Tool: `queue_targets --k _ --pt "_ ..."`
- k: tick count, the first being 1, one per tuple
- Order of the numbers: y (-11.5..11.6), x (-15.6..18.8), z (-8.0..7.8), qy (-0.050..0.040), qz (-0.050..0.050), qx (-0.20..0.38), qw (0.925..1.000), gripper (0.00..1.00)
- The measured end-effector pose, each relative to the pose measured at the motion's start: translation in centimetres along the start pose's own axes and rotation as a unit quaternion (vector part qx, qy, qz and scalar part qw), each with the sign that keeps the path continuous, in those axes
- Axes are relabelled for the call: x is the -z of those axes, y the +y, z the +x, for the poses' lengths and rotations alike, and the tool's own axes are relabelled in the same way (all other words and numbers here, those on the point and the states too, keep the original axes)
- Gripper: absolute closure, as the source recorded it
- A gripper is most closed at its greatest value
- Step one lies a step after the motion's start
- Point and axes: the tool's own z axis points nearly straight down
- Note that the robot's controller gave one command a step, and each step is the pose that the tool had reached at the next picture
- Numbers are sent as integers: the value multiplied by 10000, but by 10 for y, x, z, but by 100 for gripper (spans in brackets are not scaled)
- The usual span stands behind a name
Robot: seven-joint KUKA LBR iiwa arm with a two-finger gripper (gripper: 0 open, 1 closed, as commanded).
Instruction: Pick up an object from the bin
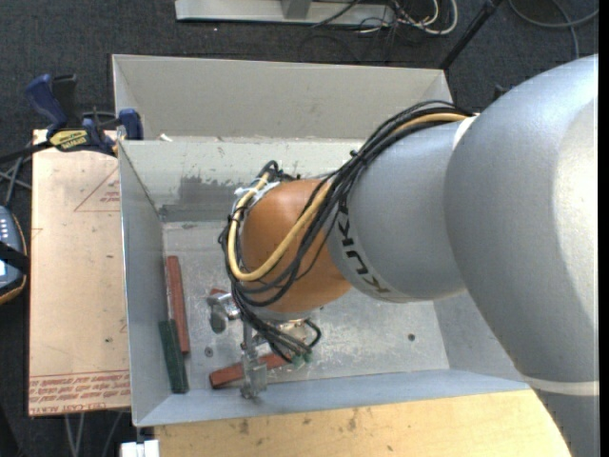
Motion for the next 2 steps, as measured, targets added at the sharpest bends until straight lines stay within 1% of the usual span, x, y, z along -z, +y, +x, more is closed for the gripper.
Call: queue_targets --k 1,2 --pt "-14 -42 -7 -18 -1 650 9979 100" --pt "-14 -42 -7 -19 -2 649 9979 100"
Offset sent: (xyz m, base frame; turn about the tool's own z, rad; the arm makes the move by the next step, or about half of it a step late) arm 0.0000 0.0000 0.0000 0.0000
